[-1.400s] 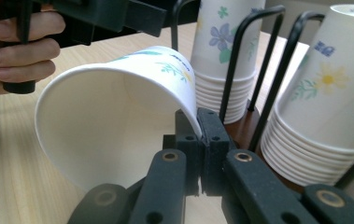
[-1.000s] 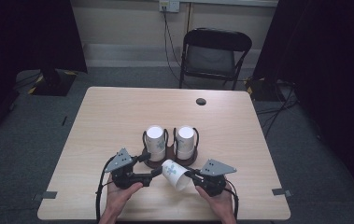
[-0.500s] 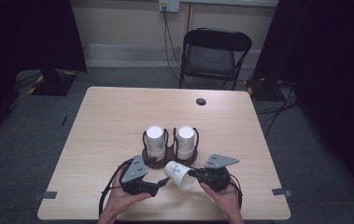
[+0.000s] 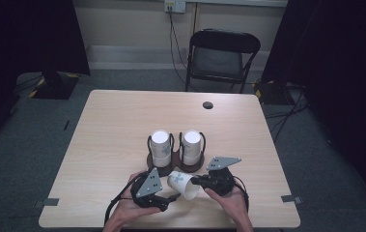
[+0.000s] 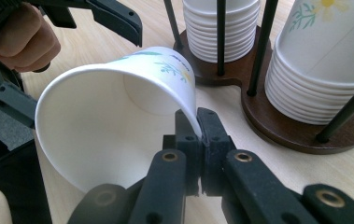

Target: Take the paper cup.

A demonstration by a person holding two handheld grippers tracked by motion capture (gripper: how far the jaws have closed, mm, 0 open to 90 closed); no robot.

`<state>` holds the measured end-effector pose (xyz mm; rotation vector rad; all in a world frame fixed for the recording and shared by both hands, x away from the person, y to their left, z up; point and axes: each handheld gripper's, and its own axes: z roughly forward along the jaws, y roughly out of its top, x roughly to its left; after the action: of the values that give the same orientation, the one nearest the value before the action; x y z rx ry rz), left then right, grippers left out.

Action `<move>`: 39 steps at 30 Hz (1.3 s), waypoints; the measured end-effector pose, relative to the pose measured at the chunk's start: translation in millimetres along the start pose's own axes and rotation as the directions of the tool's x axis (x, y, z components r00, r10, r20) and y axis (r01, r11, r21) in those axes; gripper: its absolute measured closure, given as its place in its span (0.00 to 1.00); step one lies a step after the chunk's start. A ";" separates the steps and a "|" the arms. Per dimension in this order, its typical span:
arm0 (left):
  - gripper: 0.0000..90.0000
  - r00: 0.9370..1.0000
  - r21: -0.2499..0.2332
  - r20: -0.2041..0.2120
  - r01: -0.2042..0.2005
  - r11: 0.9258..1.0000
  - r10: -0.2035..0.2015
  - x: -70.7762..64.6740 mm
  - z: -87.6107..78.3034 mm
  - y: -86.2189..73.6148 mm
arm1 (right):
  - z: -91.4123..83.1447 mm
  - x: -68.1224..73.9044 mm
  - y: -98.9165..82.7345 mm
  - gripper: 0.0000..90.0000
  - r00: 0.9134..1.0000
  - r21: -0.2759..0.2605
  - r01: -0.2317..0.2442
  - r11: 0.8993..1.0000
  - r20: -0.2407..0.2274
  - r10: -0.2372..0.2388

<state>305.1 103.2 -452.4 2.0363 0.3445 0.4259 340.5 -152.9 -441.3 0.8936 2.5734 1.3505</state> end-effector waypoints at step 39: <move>0.23 0.965 0.125 -0.117 -0.221 0.967 0.235 -32.3 33.0 3.9 | 23.4 3.9 19.6 0.97 0.997 0.173 -0.062 0.983 -0.037 0.070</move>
<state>290.7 62.4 -468.8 2.1711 0.2158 0.6988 354.2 -125.5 -439.4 0.9950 2.7506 1.1888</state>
